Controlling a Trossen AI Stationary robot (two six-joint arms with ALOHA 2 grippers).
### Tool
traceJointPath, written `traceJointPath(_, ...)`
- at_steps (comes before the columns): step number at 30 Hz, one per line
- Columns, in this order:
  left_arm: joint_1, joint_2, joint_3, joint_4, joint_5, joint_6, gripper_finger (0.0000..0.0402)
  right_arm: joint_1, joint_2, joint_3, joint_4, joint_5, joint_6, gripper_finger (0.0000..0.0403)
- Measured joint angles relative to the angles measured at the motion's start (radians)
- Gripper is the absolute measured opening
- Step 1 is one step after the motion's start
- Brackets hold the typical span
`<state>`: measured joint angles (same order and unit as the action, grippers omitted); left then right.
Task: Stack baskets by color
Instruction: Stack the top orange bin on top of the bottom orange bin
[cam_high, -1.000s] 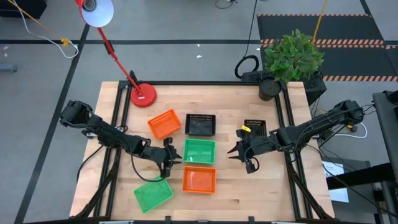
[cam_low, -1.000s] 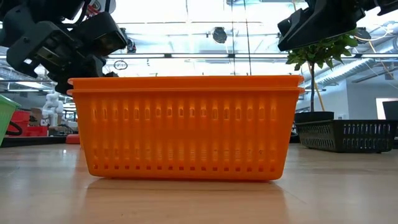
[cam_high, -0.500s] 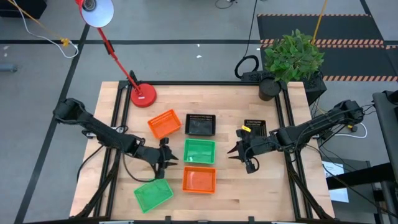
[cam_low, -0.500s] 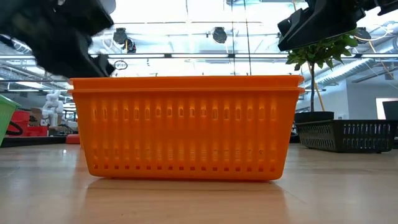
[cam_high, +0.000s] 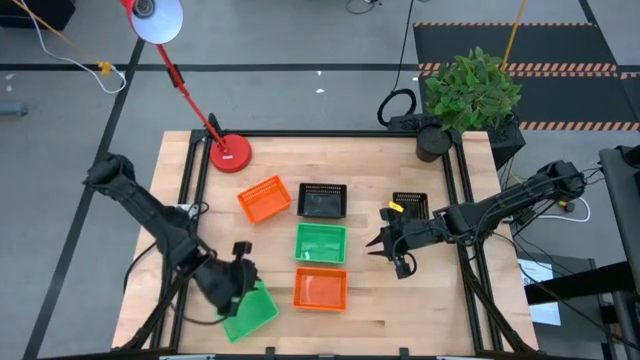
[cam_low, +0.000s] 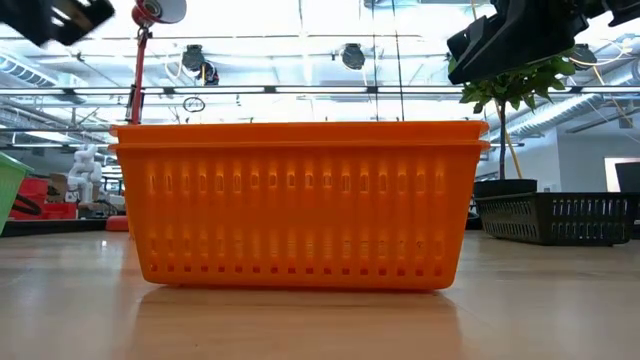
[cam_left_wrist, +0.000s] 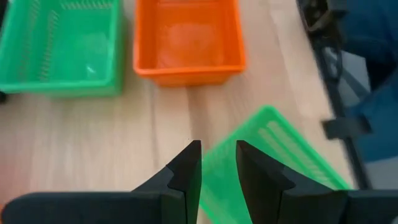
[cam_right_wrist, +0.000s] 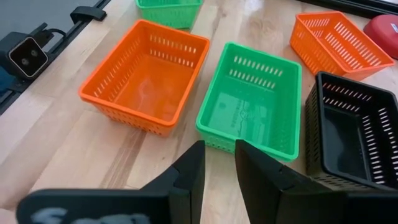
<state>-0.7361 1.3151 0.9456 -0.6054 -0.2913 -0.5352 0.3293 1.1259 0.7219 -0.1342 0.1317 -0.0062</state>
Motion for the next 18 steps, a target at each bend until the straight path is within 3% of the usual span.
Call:
traceJointPath(7, -0.1, 0.034, 0.043, -0.064, -0.005, -0.148, 0.0101, 0.0, 0.0, 0.0, 0.0, -0.001, 0.032, 0.0081)
traceJointPath(12, -0.106, 0.034, 0.044, -0.183, -0.123, -0.269, 0.0101, 0.0, 0.0, 0.0, -0.001, -0.001, 0.032, 0.0081)
traceJointPath(18, -0.048, 0.034, 0.044, -0.4, -0.326, -0.289, 0.0103, 0.0, 0.0, 0.0, 0.001, -0.001, 0.047, 0.0081)
